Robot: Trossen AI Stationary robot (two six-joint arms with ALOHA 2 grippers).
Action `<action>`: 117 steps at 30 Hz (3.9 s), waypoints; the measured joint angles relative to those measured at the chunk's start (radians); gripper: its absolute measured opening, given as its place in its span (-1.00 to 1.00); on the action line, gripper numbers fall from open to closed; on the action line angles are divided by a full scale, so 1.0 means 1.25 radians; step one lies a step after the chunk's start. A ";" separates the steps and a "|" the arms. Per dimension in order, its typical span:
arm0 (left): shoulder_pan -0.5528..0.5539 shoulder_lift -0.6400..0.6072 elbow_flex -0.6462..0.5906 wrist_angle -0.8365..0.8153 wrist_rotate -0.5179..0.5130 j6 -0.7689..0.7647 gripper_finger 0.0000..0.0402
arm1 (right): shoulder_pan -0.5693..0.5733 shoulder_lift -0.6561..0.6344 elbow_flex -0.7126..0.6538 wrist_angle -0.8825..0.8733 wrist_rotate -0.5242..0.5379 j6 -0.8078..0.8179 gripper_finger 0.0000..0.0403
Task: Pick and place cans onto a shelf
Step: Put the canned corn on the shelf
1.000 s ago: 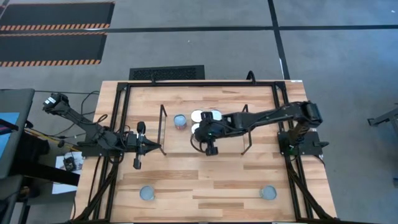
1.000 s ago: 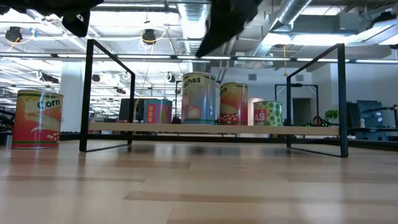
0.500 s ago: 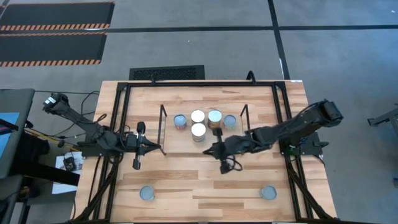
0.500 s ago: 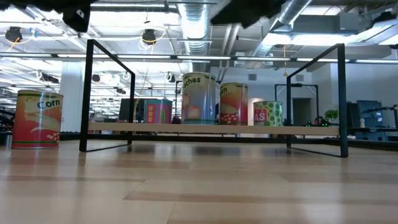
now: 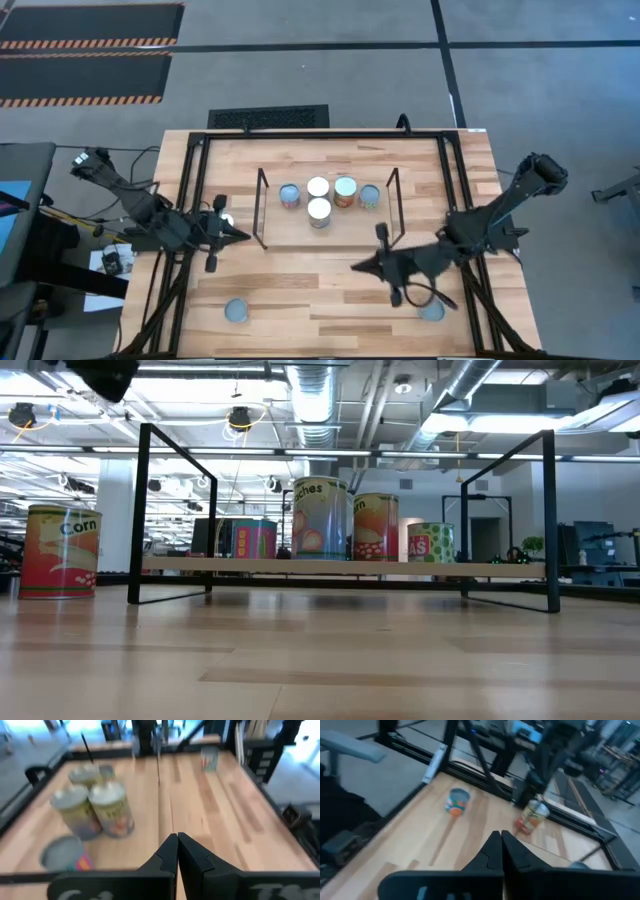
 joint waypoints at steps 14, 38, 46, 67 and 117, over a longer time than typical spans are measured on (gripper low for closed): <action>-0.113 0.224 0.132 -0.331 0.068 -0.299 -1.00 | 0.034 0.096 -0.155 0.371 -0.076 0.039 -0.99; -0.028 0.457 0.154 -0.696 0.020 -0.543 -0.22 | 0.096 0.096 -0.168 0.373 -0.029 0.085 -0.98; 0.007 0.456 0.154 -0.672 0.059 -0.486 -0.47 | 0.096 0.096 -0.168 0.370 -0.029 0.085 -0.98; 0.137 0.456 0.154 -0.656 0.105 -0.408 -0.47 | 0.096 0.096 -0.168 0.370 -0.029 0.085 -0.98; -0.093 0.449 0.420 -0.342 0.320 -0.128 -1.00 | 0.097 0.095 -0.167 0.375 -0.029 0.086 -0.98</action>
